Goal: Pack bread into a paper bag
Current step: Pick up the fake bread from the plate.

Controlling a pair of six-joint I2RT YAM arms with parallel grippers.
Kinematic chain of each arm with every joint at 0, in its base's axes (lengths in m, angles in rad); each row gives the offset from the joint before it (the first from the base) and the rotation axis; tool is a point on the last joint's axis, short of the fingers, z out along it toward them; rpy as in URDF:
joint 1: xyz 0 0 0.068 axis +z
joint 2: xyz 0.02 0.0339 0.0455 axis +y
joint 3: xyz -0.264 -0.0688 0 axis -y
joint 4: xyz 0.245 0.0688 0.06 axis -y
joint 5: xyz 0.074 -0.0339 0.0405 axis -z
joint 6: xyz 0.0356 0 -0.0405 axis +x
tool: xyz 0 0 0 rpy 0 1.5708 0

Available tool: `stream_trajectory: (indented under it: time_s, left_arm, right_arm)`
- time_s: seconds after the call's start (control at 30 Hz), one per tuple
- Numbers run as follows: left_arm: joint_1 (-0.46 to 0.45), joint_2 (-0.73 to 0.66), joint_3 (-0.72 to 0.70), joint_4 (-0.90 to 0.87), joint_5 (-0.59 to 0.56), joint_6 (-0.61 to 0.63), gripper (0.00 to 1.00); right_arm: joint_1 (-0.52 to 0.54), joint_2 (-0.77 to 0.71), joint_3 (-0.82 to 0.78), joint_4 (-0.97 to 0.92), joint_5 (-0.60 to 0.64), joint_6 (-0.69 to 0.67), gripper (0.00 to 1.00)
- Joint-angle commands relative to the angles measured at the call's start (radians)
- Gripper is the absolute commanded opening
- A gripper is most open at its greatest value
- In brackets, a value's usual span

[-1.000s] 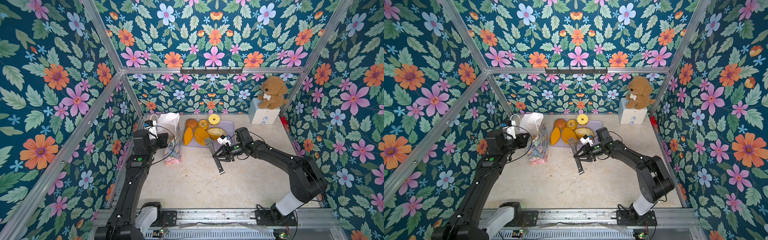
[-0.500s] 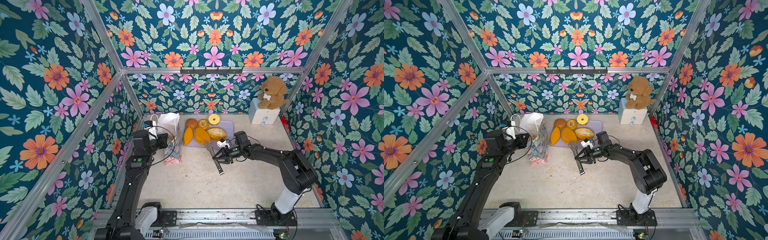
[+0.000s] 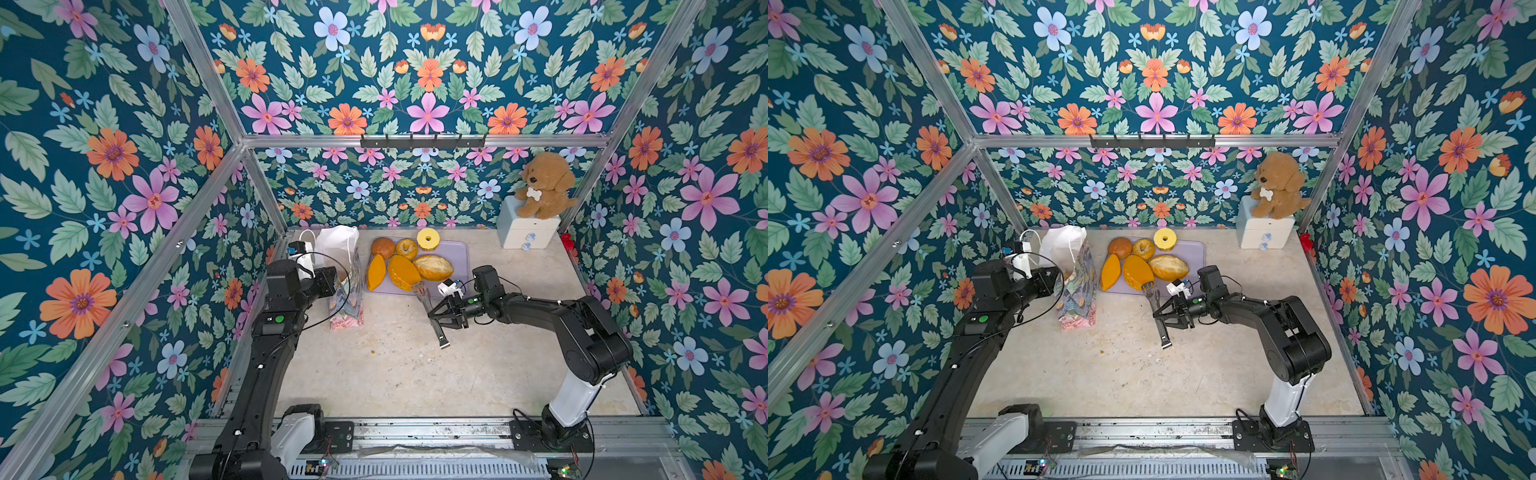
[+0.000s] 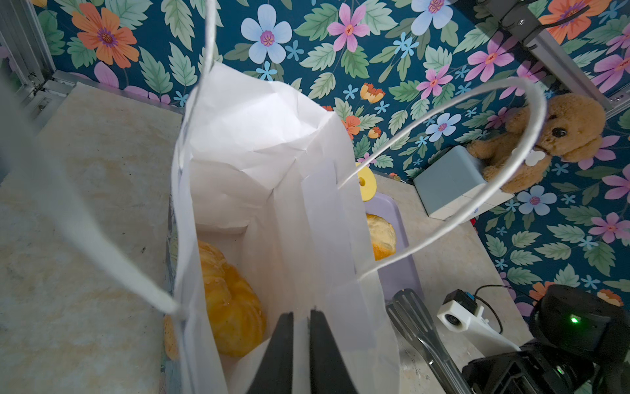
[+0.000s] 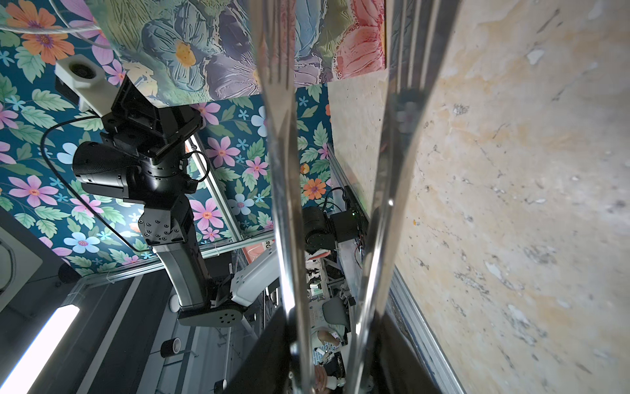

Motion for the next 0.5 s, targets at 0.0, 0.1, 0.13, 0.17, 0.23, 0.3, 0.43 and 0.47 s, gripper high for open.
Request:
stream_trajectory:
  time_s: [0.0, 0.1, 0.13, 0.17, 0.23, 0.3, 0.43, 0.47]
  left_arm:
    - [0.001, 0.002, -0.005, -0.024, 0.000, 0.010, 0.16]
    - [0.001, 0.004, -0.005, -0.023, -0.001, 0.010, 0.16]
    - [0.001, 0.005, -0.005, -0.023, -0.001, 0.010, 0.16]
    - [0.001, 0.005, -0.004, -0.023, -0.001, 0.010, 0.16]
    - [0.000, 0.007, -0.004, -0.023, -0.001, 0.011, 0.16]
    - [0.001, 0.008, -0.004, -0.021, 0.000, 0.012, 0.16]
    - [0.000, 0.014, -0.005, -0.017, 0.004, 0.010, 0.16]
    - [0.001, 0.015, -0.005, -0.018, 0.004, 0.010, 0.16]
  right_arm:
    - [-0.002, 0.013, 0.000, 0.036, -0.025, -0.002, 0.41]
    - [-0.004, 0.023, -0.004, 0.032, -0.025, -0.011, 0.41]
    - [-0.004, 0.024, -0.007, 0.033, -0.025, -0.012, 0.41]
    - [-0.005, 0.025, -0.009, 0.034, -0.024, -0.014, 0.41]
    - [-0.010, 0.025, -0.013, 0.029, -0.024, -0.018, 0.41]
    - [-0.017, 0.026, -0.013, 0.017, -0.024, -0.031, 0.41]
    - [-0.027, 0.043, -0.004, 0.016, -0.029, -0.038, 0.41]
    - [-0.028, 0.048, 0.000, 0.016, -0.030, -0.038, 0.41]
